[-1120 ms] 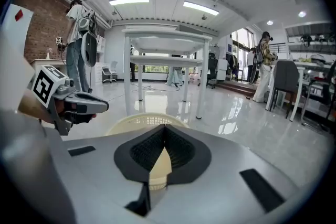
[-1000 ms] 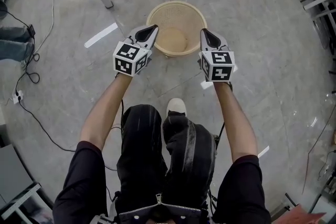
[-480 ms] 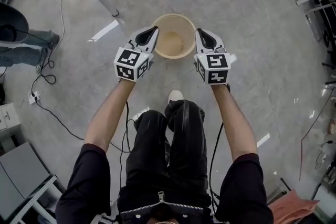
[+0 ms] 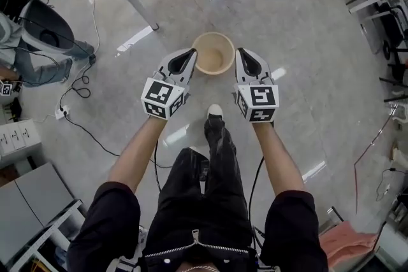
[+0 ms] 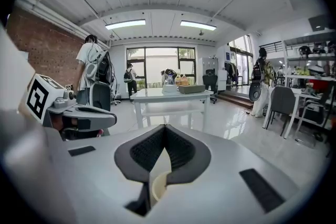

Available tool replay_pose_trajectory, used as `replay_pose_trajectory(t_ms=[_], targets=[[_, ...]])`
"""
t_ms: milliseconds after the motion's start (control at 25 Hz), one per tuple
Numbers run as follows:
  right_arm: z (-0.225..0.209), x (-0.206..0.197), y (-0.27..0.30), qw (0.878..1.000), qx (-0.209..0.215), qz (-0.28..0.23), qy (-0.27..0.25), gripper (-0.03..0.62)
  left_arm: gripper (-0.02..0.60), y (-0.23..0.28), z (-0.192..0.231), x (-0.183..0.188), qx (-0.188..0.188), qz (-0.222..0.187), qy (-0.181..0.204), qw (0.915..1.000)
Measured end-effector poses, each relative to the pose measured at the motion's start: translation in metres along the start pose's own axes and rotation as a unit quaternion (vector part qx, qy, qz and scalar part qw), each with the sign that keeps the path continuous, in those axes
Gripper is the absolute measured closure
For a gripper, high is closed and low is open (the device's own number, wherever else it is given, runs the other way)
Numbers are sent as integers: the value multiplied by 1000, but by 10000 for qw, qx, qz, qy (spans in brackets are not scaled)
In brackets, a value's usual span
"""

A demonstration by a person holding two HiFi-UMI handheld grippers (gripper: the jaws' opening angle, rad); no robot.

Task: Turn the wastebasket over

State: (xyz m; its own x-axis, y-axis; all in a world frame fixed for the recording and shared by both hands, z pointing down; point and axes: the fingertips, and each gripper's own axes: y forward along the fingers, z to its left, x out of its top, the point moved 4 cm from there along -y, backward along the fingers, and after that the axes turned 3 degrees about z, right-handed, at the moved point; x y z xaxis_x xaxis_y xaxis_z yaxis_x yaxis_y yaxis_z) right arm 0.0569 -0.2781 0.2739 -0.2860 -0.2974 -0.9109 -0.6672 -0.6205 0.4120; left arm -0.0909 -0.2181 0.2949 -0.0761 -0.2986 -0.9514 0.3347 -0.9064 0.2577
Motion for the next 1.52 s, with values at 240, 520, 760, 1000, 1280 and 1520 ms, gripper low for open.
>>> replay_pose_trajectory(t_ms=[240,520,760,1000,1280,1520], targets=[[39,56,-87,10000,-76,-53,-30,583,578,-82,-51,66,160,3,63,9999],[73,79,-185,10000,-70,58,4,583,578,-152,-108,115,317,-73,181,9993],[110,80,-216,9997,45,55,-245,585,579,-192,-122,127,277,-144,231,9992],[128,98,-227,9995,-4,-123,-280,585,578,-211,-126,137,170,-158,295,9993],[120,120,-236,9991,-37,-300,-313,585,579,-211,-136,149,117,-194,324,9992],[124,121,-233,9992,-60,-309,-254,585,578,-217,-135,145,76,-178,391,9990]])
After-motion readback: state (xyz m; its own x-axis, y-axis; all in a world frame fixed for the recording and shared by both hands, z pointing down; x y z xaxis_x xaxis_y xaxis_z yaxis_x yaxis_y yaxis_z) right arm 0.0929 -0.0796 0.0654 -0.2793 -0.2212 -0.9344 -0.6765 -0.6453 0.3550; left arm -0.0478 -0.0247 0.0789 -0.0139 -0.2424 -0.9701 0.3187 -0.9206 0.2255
